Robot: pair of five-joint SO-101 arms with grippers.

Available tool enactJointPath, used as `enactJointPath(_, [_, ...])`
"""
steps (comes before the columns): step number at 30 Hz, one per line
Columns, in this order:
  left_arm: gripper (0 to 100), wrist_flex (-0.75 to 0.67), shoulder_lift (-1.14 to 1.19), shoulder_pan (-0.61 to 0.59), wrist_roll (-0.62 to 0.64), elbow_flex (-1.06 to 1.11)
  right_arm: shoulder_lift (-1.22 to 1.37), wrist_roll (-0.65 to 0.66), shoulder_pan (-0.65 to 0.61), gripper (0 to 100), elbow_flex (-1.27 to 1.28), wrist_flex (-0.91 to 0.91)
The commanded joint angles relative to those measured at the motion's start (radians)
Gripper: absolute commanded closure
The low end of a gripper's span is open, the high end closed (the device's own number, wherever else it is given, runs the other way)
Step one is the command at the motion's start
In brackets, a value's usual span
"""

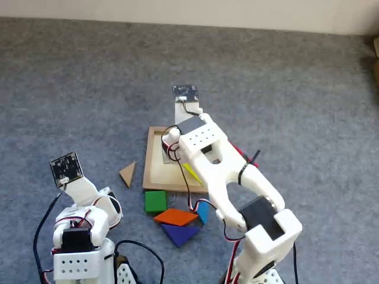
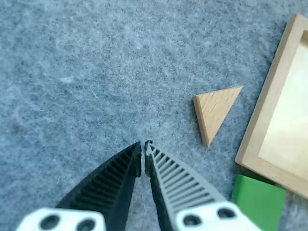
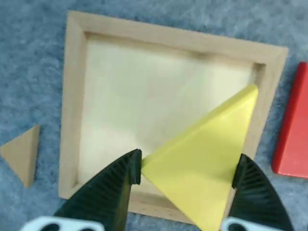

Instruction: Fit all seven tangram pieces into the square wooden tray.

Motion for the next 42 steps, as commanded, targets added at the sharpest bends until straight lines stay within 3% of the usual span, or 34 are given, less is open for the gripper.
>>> enactJointPath(1, [96, 0.005, 0.007, 0.021, -0.006, 0.022, -0.008, -0.025, -0.010, 74.9, -0.059, -0.028])
enactJointPath(25, [96, 0.005, 0.007, 0.021, -0.006, 0.022, 0.016, 0.032, -0.004, 74.4, -0.059, -0.064])
enactJointPath(31, [96, 0.005, 0.007, 0.021, -0.006, 0.022, 0.016, 0.032, -0.004, 65.9, -0.059, -0.061])
enactJointPath(42, [96, 0.005, 0.007, 0.021, -0.006, 0.022, 0.007, 0.044, -0.005, 65.6, -0.058, -0.030])
